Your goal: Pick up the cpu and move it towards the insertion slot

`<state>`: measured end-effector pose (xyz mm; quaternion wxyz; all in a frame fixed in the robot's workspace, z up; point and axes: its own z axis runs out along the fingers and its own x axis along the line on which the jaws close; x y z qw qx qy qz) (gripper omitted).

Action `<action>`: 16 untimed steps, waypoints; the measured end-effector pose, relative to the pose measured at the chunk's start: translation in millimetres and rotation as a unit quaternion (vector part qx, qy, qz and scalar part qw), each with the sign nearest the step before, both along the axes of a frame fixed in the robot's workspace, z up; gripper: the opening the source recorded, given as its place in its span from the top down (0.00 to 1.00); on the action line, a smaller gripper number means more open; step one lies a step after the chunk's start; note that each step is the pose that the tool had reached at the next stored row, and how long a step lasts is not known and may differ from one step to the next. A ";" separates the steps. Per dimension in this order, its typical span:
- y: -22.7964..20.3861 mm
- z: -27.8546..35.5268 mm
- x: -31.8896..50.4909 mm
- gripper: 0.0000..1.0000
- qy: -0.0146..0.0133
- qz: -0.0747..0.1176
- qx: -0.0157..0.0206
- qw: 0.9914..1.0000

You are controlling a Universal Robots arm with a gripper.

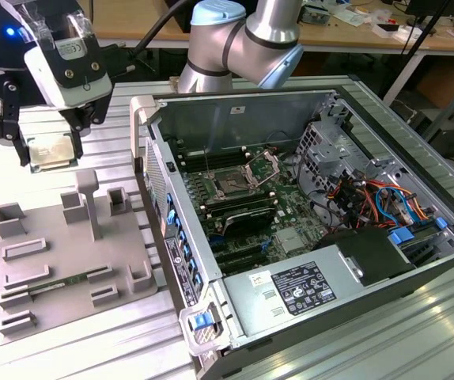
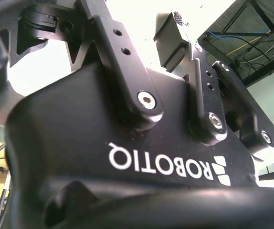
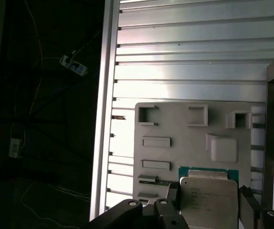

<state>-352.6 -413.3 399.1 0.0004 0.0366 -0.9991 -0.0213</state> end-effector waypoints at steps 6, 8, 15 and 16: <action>0.0 0.0 4.4 0.45 0.000 0.000 0.000 1.000; 0.0 0.0 6.0 0.45 0.000 0.000 0.000 1.000; 0.0 0.0 11.8 0.45 0.000 0.000 0.000 1.000; 0.0 0.0 12.7 0.45 0.000 0.000 0.000 1.000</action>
